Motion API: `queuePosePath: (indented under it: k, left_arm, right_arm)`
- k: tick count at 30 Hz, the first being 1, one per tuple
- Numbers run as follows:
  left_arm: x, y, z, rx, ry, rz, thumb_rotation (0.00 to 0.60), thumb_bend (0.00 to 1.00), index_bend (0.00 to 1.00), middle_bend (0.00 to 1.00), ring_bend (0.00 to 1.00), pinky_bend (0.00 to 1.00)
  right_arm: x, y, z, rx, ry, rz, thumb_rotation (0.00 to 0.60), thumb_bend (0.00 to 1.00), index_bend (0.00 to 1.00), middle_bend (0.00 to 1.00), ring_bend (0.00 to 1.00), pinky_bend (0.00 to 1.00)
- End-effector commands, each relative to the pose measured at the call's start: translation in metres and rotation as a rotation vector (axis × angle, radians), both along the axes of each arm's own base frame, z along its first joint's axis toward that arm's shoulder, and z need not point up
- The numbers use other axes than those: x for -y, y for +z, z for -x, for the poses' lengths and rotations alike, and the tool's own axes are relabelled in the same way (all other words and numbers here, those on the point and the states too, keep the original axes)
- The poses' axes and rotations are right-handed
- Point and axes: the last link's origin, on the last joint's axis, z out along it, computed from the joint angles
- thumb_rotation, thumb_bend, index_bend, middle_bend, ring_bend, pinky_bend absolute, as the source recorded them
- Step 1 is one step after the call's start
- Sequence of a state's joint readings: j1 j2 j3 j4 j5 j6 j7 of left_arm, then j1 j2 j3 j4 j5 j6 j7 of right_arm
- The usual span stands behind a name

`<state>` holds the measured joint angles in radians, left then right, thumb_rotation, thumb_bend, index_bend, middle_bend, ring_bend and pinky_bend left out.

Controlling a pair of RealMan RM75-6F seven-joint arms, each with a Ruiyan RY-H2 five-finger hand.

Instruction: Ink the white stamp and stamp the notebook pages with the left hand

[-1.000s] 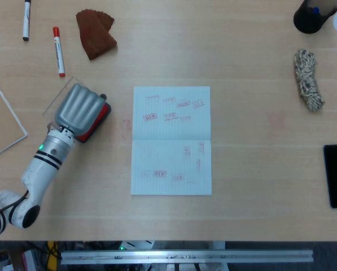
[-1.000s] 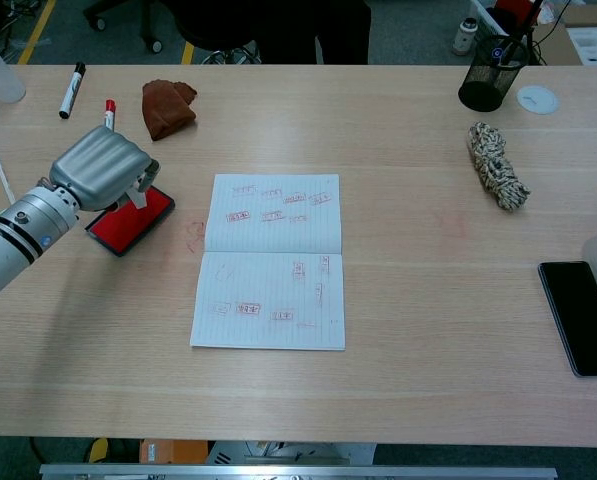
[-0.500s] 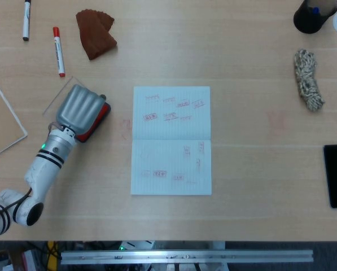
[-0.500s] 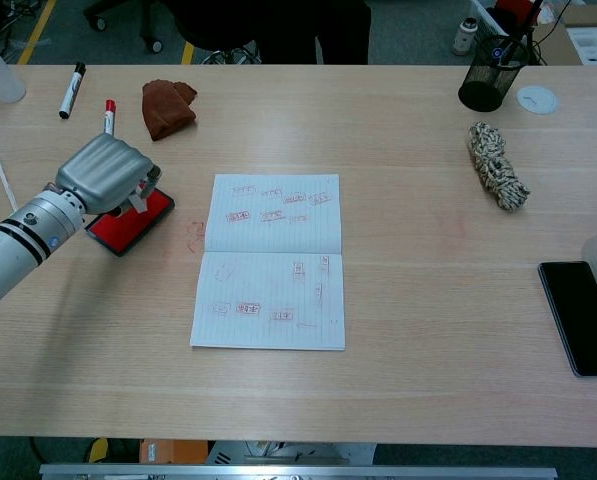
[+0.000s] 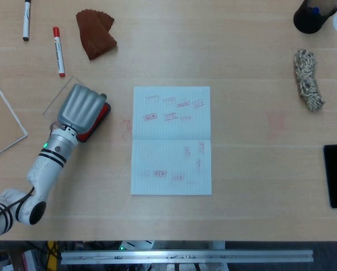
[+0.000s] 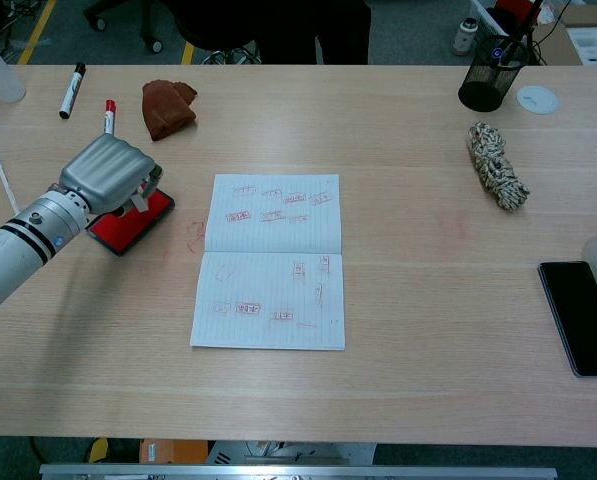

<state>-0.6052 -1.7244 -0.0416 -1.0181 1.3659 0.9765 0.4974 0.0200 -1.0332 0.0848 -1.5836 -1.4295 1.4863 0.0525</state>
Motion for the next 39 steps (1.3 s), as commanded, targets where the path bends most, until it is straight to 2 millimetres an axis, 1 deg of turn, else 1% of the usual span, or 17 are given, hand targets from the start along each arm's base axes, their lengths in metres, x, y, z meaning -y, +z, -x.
queuePosePath:
  k: [1,7,11,15,18,22,26,28,32,39]
  left_arm:
    - [0.000,0.000,0.000,-0.002,0.002,0.001,0.600,0.28,0.59,1.00,1.00,1.00]
    - [-0.001,0.004,-0.001,0.005,-0.011,-0.017,0.600,0.28,0.59,1.00,1.00,1.00]
    - [-0.001,0.016,-0.009,0.041,-0.042,-0.045,0.600,0.28,0.59,1.00,1.00,1.00]
    - [0.008,0.029,-0.022,0.081,-0.094,-0.056,0.600,0.28,0.59,1.00,1.00,1.00]
    - [0.017,0.032,-0.032,0.111,-0.121,-0.043,0.600,0.28,0.59,1.00,1.00,1.00]
    - [0.033,0.028,-0.044,0.120,-0.175,-0.008,0.600,0.28,0.59,1.00,1.00,1.00]
    - [0.051,0.019,-0.056,0.122,-0.234,0.036,0.600,0.28,0.59,1.00,1.00,1.00]
    - [0.054,0.014,-0.061,0.124,-0.255,0.044,0.600,0.28,0.59,1.00,1.00,1.00]
    - [0.054,0.004,-0.069,0.127,-0.271,0.046,0.600,0.28,0.59,1.00,1.00,1.00]
    - [0.047,-0.010,-0.074,0.115,-0.279,0.025,0.600,0.28,0.59,1.00,1.00,1.00]
  right_arm:
    - [0.000,0.000,0.000,0.000,0.000,-0.001,0.600,0.26,0.33,0.39,0.31,0.42]
    - [0.000,0.000,0.000,0.001,0.001,0.000,0.600,0.26,0.33,0.39,0.31,0.42]
    - [0.001,0.000,0.000,0.002,0.002,0.001,0.600,0.26,0.33,0.39,0.31,0.42]
    - [0.002,-0.001,0.000,0.003,0.004,-0.003,0.600,0.26,0.33,0.39,0.31,0.42]
    - [0.003,-0.002,0.000,0.005,0.009,-0.005,0.600,0.26,0.33,0.39,0.31,0.42]
    - [0.003,-0.002,0.000,0.006,0.012,-0.005,0.600,0.26,0.33,0.39,0.31,0.42]
    - [0.001,0.000,0.000,0.006,0.009,0.000,0.600,0.26,0.33,0.39,0.31,0.42]
    - [0.000,0.000,0.001,0.006,0.006,0.002,0.600,0.26,0.33,0.39,0.31,0.42]
    - [-0.002,0.001,0.002,0.007,0.002,0.006,0.600,0.26,0.33,0.39,0.31,0.42]
    - [-0.003,0.002,0.003,0.007,-0.004,0.010,0.600,0.26,0.33,0.39,0.31,0.42]
